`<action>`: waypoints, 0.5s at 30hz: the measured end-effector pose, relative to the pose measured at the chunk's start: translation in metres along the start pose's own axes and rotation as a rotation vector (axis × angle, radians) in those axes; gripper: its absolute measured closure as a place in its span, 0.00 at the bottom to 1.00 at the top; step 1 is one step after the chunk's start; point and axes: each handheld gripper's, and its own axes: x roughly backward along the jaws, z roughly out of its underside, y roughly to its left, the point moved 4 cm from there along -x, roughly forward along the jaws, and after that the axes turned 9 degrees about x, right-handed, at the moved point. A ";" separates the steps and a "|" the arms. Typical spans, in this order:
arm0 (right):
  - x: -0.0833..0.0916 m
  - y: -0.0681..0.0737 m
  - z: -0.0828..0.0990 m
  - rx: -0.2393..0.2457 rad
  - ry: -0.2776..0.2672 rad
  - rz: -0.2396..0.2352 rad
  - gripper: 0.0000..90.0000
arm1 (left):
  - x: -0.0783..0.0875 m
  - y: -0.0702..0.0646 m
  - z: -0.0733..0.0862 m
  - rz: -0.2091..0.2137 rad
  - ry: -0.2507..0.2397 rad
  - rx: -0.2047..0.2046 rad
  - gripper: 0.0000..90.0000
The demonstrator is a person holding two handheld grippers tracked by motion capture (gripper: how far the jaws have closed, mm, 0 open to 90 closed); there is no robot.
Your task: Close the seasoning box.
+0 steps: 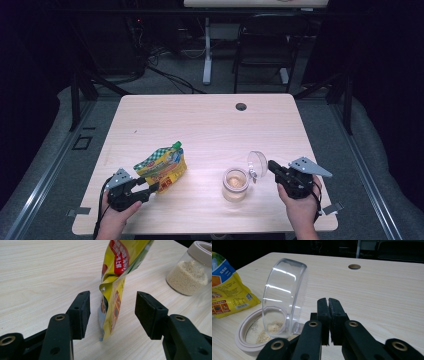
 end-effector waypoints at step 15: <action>-0.001 0.006 -0.001 -0.001 -0.003 -0.023 0.98 | -0.001 0.000 0.000 0.002 0.006 -0.001 0.51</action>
